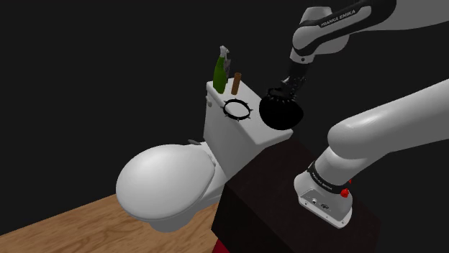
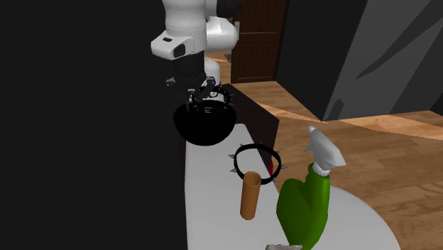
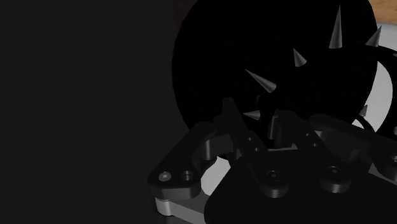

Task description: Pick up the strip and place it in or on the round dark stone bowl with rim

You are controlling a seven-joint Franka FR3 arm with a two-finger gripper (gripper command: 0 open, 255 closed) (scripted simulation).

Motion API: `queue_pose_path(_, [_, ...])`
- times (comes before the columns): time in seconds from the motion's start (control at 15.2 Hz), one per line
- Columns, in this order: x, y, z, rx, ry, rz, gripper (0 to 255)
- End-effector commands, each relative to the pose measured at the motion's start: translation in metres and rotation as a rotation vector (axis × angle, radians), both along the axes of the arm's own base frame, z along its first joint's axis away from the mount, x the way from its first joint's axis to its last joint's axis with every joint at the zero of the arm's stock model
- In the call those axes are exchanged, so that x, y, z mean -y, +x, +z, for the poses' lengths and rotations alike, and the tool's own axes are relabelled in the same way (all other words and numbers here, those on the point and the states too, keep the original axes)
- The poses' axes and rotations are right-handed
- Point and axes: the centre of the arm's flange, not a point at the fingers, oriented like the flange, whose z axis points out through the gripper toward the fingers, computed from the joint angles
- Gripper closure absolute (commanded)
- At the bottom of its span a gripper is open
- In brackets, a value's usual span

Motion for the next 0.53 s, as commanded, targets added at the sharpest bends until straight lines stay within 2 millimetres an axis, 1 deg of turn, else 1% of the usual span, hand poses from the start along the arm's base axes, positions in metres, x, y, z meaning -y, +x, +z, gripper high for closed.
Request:
queue_pose_path(0.0, [0.0227,-0.0195,-0.0306,-0.083,0.071,-0.087,255])
queue_pose_path(0.26, [0.0227,-0.0195,-0.0306,-0.083,0.071,-0.087,255])
queue_pose_path(0.33, [0.0212,-0.018,-0.0291,-0.083,0.071,-0.087,0])
queue_pose_path(0.4, [0.0234,-0.0172,-0.0292,-0.083,0.071,-0.087,0])
queue_pose_path(0.46, [0.0158,-0.0111,-0.0288,-0.083,0.071,-0.087,0])
